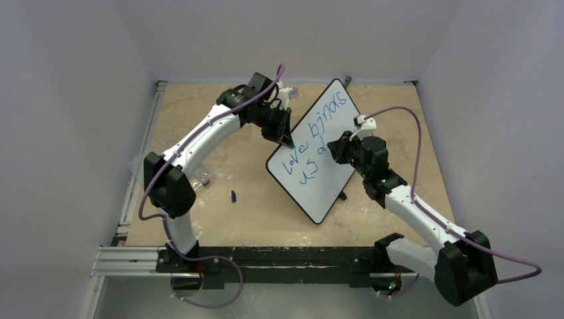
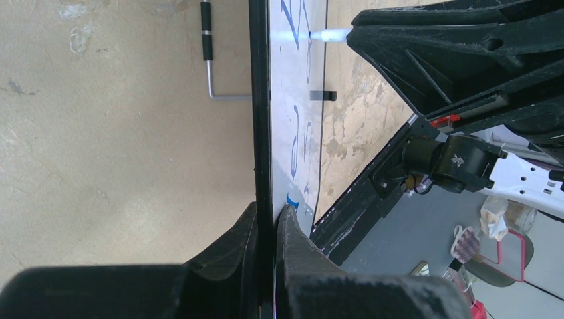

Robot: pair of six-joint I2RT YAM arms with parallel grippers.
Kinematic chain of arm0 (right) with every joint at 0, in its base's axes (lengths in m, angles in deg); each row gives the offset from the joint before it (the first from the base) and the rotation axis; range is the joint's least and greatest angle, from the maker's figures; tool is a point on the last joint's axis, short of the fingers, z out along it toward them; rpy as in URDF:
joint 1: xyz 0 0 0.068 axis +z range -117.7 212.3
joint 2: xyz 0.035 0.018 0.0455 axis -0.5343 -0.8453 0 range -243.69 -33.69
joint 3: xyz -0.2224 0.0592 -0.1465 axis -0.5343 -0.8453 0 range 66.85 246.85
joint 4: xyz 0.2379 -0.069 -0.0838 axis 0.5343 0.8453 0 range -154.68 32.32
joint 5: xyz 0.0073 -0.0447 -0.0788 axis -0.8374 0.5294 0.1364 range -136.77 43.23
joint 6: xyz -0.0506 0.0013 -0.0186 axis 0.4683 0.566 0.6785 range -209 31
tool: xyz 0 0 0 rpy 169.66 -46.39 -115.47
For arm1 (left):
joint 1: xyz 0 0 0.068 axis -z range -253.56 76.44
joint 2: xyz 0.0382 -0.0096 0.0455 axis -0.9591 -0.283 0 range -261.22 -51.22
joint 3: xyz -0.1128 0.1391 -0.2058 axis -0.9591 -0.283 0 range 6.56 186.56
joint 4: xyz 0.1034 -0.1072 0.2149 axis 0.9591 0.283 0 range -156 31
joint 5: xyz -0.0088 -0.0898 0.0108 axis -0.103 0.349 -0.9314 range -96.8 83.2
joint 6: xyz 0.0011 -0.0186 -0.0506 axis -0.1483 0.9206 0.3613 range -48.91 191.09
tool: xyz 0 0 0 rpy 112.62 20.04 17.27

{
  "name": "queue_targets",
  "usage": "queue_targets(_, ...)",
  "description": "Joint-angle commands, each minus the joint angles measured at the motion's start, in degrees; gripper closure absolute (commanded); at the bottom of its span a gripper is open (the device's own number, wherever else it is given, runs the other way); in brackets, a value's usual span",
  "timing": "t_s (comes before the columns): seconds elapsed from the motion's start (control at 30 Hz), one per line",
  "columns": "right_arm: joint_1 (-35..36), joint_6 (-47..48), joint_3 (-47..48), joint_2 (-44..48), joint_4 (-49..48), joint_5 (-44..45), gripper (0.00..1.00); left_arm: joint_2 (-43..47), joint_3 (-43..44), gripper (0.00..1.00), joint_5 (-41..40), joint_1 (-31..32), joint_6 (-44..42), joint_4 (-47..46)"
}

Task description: Write a sentence on the whiteboard

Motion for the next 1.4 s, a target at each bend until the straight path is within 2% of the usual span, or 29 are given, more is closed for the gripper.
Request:
queue_targets(0.0, 0.3, -0.5, -3.1, 1.8, 0.8, 0.2, 1.00, -0.5, -1.0, 1.00, -6.3, 2.1, -6.2, 2.0)
queue_targets(0.4, 0.3, -0.2, -4.1, 3.6, 3.6, 4.2, 1.00, -0.4, -1.1, 1.00, -6.2, 2.2, -6.1, 1.9)
queue_targets(0.93, 0.2, 2.1, 6.2, -0.6, 4.0, 4.3, 1.00, 0.0, -1.3, 1.00, -6.1, 2.2, -6.1, 1.9)
queue_targets(1.17, 0.3, 1.8, 7.7, 1.9, 4.7, 4.5, 1.00, 0.2, -1.4, 1.00, -6.2, 2.2, -6.2, 2.0)
queue_targets(1.37, 0.3, 2.7, 10.0, -0.2, 4.4, 5.8, 1.00, 0.4, -1.5, 1.00, -6.1, 2.2, -6.2, 1.9)
